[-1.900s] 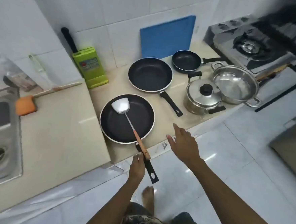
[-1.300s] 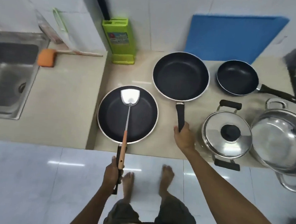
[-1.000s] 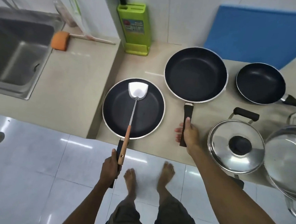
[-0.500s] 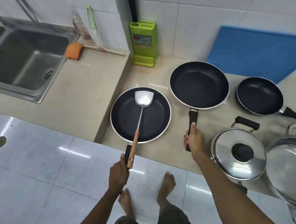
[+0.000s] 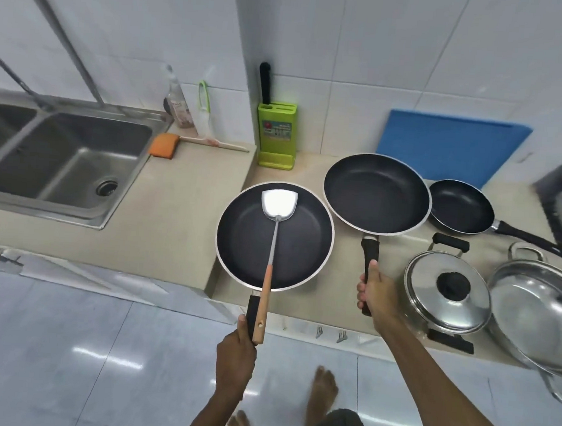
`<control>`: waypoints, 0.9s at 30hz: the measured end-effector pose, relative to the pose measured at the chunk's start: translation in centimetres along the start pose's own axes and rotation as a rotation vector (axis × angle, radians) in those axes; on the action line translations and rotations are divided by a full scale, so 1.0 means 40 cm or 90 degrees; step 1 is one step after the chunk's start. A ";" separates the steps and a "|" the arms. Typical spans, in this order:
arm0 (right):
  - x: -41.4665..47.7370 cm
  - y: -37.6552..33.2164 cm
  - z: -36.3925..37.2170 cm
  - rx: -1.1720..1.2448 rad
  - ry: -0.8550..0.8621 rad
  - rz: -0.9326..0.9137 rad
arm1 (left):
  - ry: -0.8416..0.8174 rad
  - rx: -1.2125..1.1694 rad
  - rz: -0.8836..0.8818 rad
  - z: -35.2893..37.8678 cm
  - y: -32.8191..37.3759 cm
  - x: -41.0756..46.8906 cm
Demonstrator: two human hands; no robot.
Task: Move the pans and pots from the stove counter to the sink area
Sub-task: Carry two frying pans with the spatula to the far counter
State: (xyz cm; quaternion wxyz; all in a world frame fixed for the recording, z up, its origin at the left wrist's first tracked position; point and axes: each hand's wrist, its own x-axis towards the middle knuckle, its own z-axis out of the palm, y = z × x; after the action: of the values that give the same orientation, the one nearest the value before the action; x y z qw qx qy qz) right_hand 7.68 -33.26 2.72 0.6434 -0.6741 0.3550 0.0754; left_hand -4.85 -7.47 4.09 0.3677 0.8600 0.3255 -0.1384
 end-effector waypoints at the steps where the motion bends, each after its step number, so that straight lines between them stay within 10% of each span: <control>1: -0.029 -0.006 0.007 0.001 0.002 -0.013 | 0.001 -0.024 0.002 -0.025 -0.011 0.001; 15: -0.519 -0.125 0.383 -0.035 -0.138 -0.170 | 0.113 -0.120 0.034 -0.533 -0.257 0.075; 27: -0.773 -0.155 1.009 -0.148 -0.441 -0.218 | 0.332 -0.285 -0.169 -1.029 -0.548 0.206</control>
State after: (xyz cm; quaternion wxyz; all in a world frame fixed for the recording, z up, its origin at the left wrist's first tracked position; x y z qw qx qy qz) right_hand 2.81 15.19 18.53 0.6477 -0.7266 -0.0112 0.2291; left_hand -13.23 37.41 16.72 0.4306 0.7148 0.5391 0.1136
